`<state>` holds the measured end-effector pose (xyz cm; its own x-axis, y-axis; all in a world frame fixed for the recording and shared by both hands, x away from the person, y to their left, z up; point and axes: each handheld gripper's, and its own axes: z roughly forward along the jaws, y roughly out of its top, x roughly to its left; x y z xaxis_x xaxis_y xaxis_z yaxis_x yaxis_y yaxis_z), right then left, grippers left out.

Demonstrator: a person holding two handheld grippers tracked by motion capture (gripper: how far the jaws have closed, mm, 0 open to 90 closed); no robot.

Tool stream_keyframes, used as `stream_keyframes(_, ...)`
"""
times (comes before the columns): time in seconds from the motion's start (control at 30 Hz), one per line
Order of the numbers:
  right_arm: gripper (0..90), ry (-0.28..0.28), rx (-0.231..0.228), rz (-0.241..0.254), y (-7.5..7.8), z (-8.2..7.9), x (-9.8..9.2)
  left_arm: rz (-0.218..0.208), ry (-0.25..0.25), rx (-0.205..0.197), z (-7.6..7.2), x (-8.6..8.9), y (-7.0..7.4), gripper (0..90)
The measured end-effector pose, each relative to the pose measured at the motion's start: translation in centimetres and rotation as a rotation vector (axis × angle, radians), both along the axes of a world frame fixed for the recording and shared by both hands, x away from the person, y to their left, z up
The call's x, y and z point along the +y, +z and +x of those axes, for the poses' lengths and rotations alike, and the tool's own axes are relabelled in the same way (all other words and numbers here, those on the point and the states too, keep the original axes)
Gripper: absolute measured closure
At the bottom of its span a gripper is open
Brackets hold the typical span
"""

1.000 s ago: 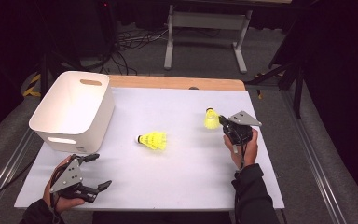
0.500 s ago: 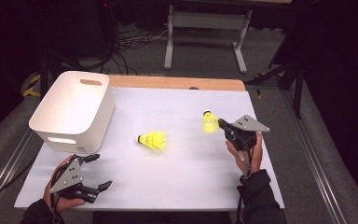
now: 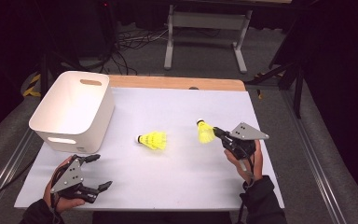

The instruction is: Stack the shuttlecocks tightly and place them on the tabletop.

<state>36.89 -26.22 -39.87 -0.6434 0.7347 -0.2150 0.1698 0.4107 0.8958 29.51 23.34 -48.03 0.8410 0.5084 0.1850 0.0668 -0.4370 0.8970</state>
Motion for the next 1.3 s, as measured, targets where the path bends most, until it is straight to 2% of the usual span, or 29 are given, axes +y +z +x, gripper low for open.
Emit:
stream_keyframes(0.17, 90.0, 0.098, 0.015, -0.036, -0.7, -0.7, 1.2, 0.001, 0.000, 0.001, 0.0, 0.0, 0.0, 6.8)
stream_keyframes(0.3, 90.0, 0.135, 0.030, -0.050, -1.1, -0.7, 1.8, 0.002, -0.001, -0.001, 0.0, 0.0, 0.0, 6.8)
stream_keyframes(0.43, 90.0, 0.203, 0.063, -0.085, -1.9, -0.7, 3.3, 0.002, -0.003, 0.003, 0.1, 0.0, 0.0, 6.9)
stream_keyframes(0.6, 90.0, 0.244, 0.076, -0.101, -2.4, -0.7, 4.1, 0.006, -0.007, 0.007, 0.1, -0.1, -0.1, 6.9)
stream_keyframes(0.93, 90.0, 0.286, 0.115, -0.125, -3.6, 0.4, 5.7, 0.010, -0.011, 0.010, 0.2, -0.1, -0.1, 7.0)
stream_keyframes(1.3, 90.0, 0.305, 0.127, -0.137, -4.2, 1.6, 6.9, 0.021, -0.014, 0.011, 0.2, -0.3, -0.2, 7.2)
